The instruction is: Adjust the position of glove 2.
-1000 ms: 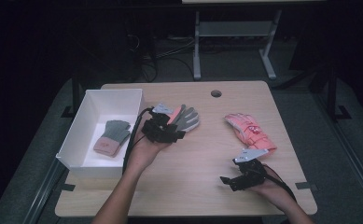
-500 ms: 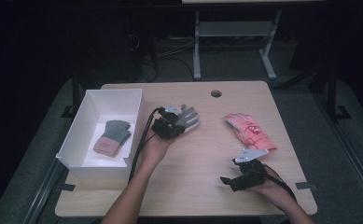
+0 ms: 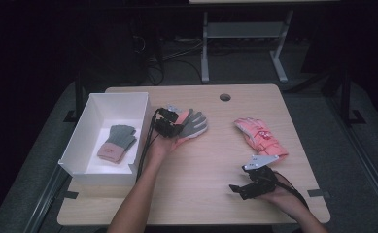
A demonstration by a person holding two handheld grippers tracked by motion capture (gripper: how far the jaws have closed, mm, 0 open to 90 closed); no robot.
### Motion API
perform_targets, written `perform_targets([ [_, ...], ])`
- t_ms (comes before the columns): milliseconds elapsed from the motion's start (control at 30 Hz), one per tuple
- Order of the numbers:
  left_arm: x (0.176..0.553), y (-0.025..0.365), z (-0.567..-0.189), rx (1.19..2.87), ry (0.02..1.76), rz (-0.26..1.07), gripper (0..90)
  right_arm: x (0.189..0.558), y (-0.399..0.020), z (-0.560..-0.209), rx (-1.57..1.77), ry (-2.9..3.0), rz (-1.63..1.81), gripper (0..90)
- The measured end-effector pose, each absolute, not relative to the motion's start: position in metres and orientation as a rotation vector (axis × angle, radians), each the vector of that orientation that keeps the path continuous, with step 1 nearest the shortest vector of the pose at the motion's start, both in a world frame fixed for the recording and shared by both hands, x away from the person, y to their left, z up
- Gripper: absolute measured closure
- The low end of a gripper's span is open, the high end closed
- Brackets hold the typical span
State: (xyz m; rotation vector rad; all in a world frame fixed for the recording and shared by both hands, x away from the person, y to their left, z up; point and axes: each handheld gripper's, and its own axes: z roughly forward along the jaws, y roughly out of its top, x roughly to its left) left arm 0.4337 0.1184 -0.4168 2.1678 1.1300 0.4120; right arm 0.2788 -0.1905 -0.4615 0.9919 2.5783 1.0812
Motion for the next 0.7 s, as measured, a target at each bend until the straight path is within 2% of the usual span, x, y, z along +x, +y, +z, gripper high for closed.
perform_targets([
  [333, 0.446, 0.121, -0.434, 2.168, 1.184, 0.399, 89.7, 0.279, -0.191, -0.462, 0.981, 2.588, 1.064, 13.5],
  [700, 0.433, 0.108, -0.432, 2.233, 1.107, 0.319, 89.8, 0.278, -0.191, -0.463, 0.989, 2.589, 1.06, 13.4],
])
